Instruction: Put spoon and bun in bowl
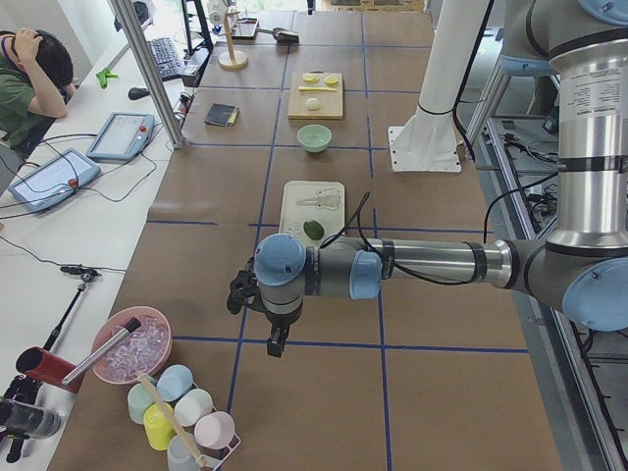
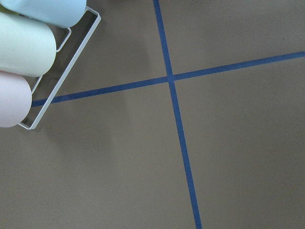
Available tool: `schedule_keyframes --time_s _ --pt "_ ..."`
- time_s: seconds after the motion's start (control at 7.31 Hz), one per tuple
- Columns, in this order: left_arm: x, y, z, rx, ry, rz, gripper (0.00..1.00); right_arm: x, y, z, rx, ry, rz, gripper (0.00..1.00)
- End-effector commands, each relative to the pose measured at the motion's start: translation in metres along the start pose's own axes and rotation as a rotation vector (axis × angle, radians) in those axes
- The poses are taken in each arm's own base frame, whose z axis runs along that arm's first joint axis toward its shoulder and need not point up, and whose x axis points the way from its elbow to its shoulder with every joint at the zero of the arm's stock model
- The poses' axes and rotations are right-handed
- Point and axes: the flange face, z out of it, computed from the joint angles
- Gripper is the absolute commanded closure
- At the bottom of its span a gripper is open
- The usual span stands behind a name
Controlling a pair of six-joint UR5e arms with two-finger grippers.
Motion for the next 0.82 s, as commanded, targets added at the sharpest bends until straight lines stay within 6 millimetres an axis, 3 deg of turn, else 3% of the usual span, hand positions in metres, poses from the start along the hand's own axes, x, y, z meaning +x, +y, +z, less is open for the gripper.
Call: schedule_keyframes --time_s 0.0,0.41,0.55,0.68 --pt "0.001 -0.001 -0.001 0.003 0.000 0.003 0.00 0.001 0.001 0.001 -0.001 0.000 0.000 0.00" --pt "0.008 -0.009 -0.002 0.020 -0.004 0.040 0.00 -0.014 -0.002 -0.013 0.025 0.001 -0.017 0.00" --pt "0.037 -0.023 0.004 0.015 -0.004 0.112 0.00 -0.016 -0.004 -0.013 0.025 -0.004 -0.020 0.00" --pt "0.062 -0.033 -0.004 0.049 -0.005 0.185 0.00 -0.020 -0.003 -0.011 0.021 -0.015 -0.026 0.00"
